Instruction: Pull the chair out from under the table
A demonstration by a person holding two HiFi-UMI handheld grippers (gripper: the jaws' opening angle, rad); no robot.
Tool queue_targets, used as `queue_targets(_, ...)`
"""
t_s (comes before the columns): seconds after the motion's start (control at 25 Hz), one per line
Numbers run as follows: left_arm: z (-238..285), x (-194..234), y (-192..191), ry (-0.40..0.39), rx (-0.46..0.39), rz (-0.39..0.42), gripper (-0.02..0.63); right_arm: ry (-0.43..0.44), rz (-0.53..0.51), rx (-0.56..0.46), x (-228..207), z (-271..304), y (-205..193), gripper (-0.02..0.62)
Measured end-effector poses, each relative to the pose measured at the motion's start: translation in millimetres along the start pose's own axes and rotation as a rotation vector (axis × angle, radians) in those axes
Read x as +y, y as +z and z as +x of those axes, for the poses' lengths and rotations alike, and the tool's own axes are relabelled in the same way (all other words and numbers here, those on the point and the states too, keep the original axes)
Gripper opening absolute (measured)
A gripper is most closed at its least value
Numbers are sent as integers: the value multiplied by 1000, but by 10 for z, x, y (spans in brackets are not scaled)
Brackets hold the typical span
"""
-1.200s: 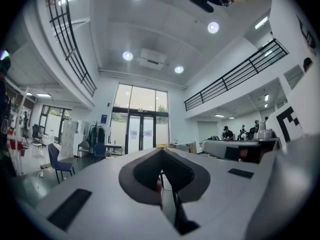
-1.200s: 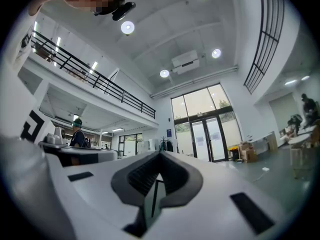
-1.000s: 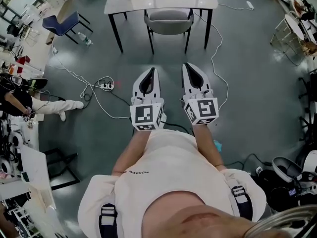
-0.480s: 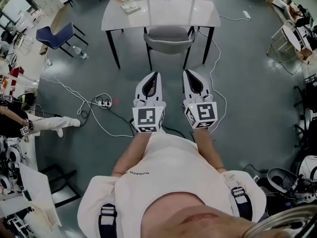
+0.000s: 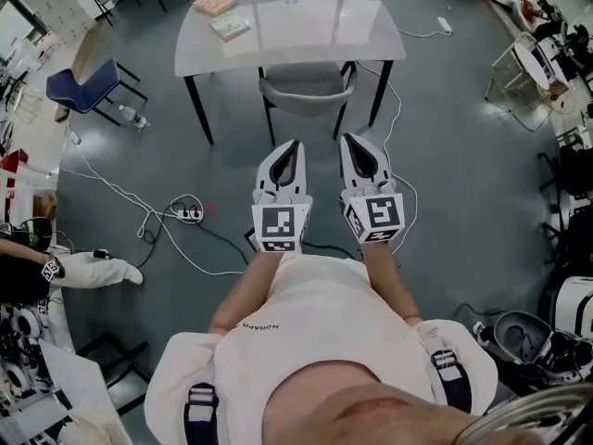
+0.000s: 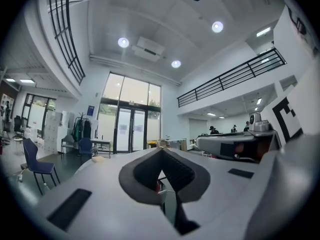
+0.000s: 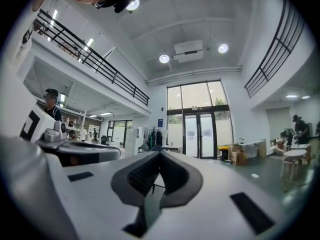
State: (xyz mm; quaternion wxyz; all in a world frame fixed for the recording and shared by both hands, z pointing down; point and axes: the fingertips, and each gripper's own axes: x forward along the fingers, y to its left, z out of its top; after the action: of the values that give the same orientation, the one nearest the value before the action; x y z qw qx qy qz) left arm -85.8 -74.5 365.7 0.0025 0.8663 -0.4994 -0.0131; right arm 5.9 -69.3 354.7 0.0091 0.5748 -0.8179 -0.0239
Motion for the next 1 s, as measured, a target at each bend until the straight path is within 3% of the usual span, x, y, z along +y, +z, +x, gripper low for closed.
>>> queue_targets(0.4,484,144,-174,-43,33,10,3,31,-31,51,-193,410,-173,14)
queue_targets(0.56,699,113,-288,-60,87,78,3,82,-62,111,-328,536,-319,14)
queue_targets(0.84,1085,132,-636,-79,201,159,3,91,-100,198,-723,807,-672,14)
queue_targets(1.0,1337,241,-779,-82,225,201,3,102,-140,245,-877,1036,-877,13)
